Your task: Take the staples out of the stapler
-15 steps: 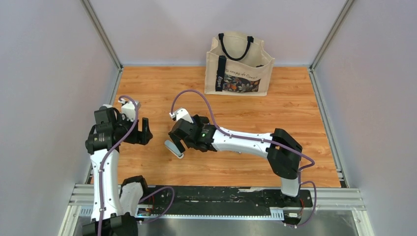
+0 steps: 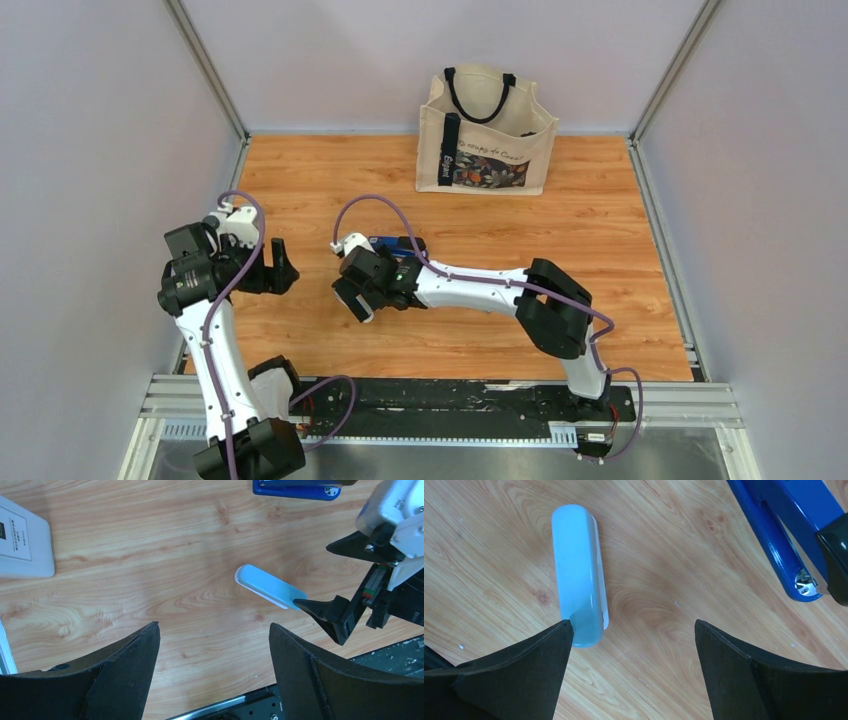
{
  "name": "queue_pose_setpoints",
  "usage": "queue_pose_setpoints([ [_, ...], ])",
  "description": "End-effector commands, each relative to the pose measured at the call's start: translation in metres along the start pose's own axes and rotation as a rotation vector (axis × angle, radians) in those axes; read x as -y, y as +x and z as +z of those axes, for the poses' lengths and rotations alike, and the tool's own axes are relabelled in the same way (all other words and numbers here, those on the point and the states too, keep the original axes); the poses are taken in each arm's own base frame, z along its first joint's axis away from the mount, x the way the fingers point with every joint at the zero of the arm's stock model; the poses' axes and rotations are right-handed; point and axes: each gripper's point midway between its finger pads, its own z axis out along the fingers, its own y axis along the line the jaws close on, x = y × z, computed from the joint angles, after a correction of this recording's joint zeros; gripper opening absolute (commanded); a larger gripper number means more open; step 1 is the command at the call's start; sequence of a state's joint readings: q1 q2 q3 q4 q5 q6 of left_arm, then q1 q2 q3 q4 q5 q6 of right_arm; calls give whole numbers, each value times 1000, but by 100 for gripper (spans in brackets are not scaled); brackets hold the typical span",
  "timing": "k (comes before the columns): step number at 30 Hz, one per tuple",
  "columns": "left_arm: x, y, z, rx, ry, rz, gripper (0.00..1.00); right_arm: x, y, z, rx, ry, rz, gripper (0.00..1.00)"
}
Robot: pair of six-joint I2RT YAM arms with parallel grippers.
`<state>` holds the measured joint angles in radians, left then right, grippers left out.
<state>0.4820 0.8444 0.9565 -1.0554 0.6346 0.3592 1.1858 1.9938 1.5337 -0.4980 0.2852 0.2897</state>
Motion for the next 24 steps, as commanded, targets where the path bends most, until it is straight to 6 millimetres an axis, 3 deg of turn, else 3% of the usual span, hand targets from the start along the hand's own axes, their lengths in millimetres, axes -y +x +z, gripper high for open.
queue_pose_setpoints([
  [1,5,-4,-6,37,17,76,88,-15,-16,3,24,-66,-2,95],
  [8,6,0,-8,37,9,101,88,-30,-18,8,10,-127,-5,92],
  [13,4,1,-6,27,11,96,89,-38,-9,11,-16,-161,-16,88],
  [20,5,1,-6,32,17,110,89,-44,-2,18,-38,-187,-14,66],
  [24,3,3,-6,29,3,126,89,-49,-5,20,-39,-202,-15,61],
])
